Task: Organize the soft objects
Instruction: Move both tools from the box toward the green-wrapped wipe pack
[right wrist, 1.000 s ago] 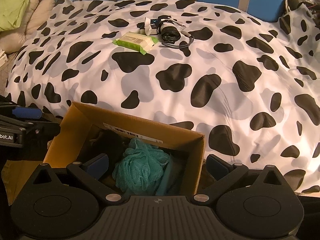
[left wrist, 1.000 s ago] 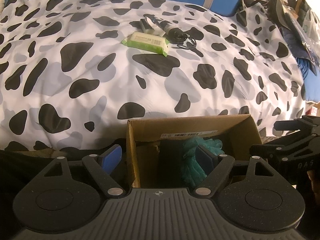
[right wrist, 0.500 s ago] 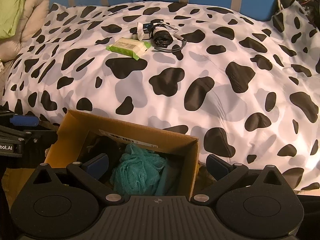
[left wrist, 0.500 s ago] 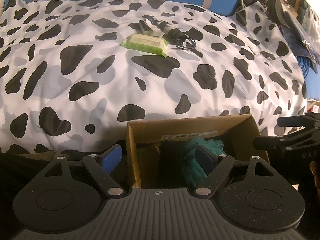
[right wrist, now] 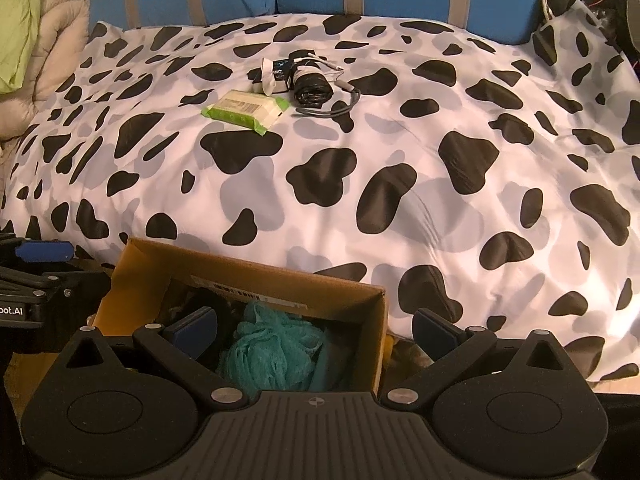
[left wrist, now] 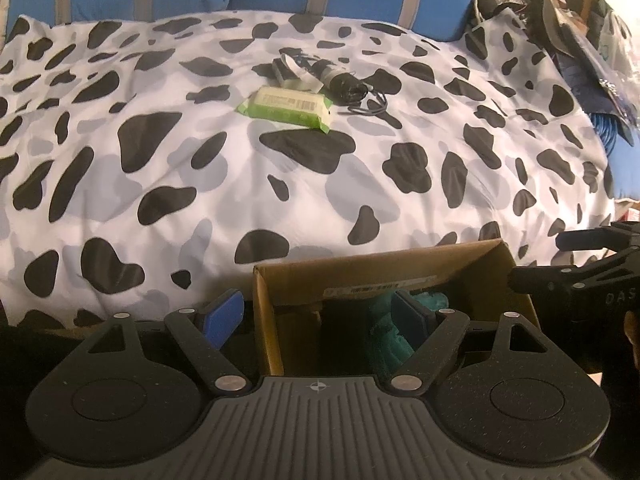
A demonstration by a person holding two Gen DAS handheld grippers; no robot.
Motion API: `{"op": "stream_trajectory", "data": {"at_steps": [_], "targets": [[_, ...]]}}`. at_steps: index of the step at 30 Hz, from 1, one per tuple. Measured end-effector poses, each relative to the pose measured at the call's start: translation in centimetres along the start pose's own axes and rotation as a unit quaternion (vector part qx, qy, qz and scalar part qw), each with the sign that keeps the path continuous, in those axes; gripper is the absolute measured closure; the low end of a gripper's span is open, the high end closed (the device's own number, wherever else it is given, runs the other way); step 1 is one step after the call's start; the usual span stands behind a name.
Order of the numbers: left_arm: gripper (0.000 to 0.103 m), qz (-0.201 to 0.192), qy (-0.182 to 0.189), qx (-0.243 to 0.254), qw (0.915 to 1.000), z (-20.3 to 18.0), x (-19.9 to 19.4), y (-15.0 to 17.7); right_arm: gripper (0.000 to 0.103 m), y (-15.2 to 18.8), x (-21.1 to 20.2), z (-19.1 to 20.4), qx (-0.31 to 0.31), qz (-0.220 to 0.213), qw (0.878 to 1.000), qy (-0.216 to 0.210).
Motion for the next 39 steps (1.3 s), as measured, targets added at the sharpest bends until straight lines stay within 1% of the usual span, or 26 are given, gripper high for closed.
{"op": "stream_trajectory", "data": {"at_steps": [7,13,17,22,29,34,39], "targets": [[0.022,-0.021,-0.008,0.015,0.9996,-0.2,-0.1,-0.8,0.000,-0.6,-0.3,0.0,0.001,-0.015,1.000,-0.003],[0.022,-0.036,-0.018,0.027,0.9989,0.0,0.1,-1.7,0.000,-1.4,-0.2,-0.4,0.004,-0.027,1.000,0.003],[0.022,-0.039,-0.016,0.023,0.9989,0.3,0.4,-2.2,0.000,-2.0,0.0,-0.6,0.002,-0.033,0.999,0.008],[0.022,-0.041,-0.016,0.025,0.9987,0.6,1.1,-3.0,0.000,-3.0,0.3,-0.7,-0.004,-0.043,0.999,0.019],[0.022,-0.056,-0.021,0.036,0.9976,1.0,2.1,-4.5,0.000,-4.6,0.9,-1.0,-0.012,-0.056,0.998,0.025],[0.022,-0.060,-0.029,0.044,0.9969,1.3,3.2,-5.7,0.000,-5.9,1.9,-1.7,-0.011,-0.058,0.998,0.030],[0.022,-0.068,-0.024,0.042,0.9965,1.7,4.2,-7.1,0.000,-7.2,2.8,-2.3,-0.012,-0.060,0.998,0.033]]}}
Point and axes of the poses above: each gripper's, at about its wrist camera, not at the fingertips, and x roughly the way its jaws point, z to its left, y to its underside, the point moved 5 cm from there along x, roughly the way its jaws point, and after that the axes turned 5 degrees about x, right-handed, at the moved point
